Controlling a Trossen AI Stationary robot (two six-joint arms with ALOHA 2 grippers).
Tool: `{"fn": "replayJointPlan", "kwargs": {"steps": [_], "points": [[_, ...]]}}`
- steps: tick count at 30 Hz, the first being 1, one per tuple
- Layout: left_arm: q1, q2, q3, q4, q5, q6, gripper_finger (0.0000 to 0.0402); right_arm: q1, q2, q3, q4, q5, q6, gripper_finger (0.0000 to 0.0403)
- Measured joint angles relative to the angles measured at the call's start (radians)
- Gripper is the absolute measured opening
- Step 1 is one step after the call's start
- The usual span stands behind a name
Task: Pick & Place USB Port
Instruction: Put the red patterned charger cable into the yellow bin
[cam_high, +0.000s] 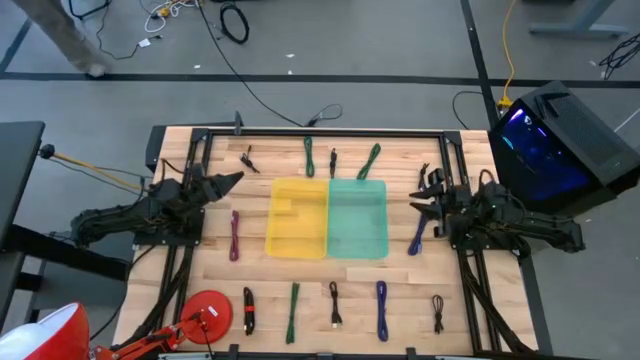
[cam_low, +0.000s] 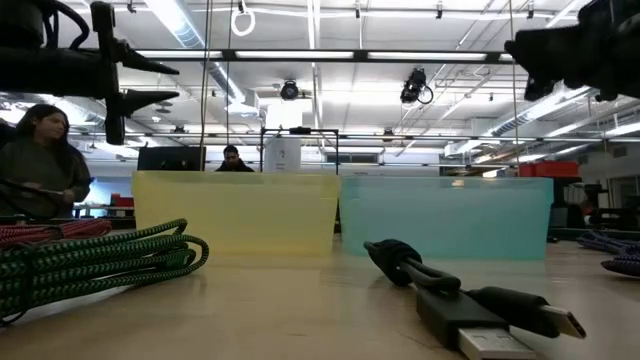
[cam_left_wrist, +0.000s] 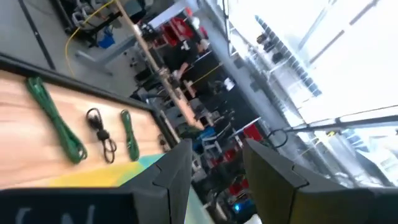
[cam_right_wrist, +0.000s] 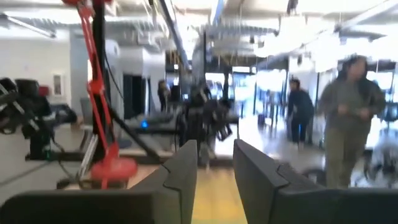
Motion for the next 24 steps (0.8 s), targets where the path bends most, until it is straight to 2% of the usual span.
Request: {"fn": "replayJointPlan", "kwargs": {"steps": [4,7,9,13,16,18,20,22,24], "points": [[0.000,0.000,0.000,0.106,-0.023,-0.041,0.0149,0.000,0.000,0.000,0.154,-0.005,0.045,0.0107],[0.000,0.000,0.000,0.143,-0.009,0.030,0.0149,0.000,0.000,0.000,0.253,-0.001,0.105,0.0107],[0.000,-0.001,0.000,0.146,-0.005,0.051,0.0149,0.000,0.000,0.000,0.325,0.021,0.199,0.0107],[0.001,0.017,0.000,0.116,0.136,0.037,0.0148,0.000,0.000,0.000,0.431,0.189,0.322,0.0107],[0.001,0.080,0.040,0.082,0.230,0.024,0.0142,0.000,0.000,0.000,0.458,0.351,0.314,0.0107],[0.001,0.157,0.121,0.067,0.241,0.106,0.0135,0.000,0.000,0.000,0.456,0.434,0.286,0.0107],[0.001,0.259,0.247,0.008,0.211,0.235,0.0127,0.000,0.000,0.000,0.454,0.524,0.257,0.0107],[0.001,0.379,0.419,-0.130,0.193,0.379,0.0120,0.000,0.000,0.000,0.457,0.566,0.290,0.0107],[0.001,0.502,0.612,-0.356,0.162,0.474,0.0113,0.000,0.000,0.000,0.472,0.566,0.339,0.0107]]}}
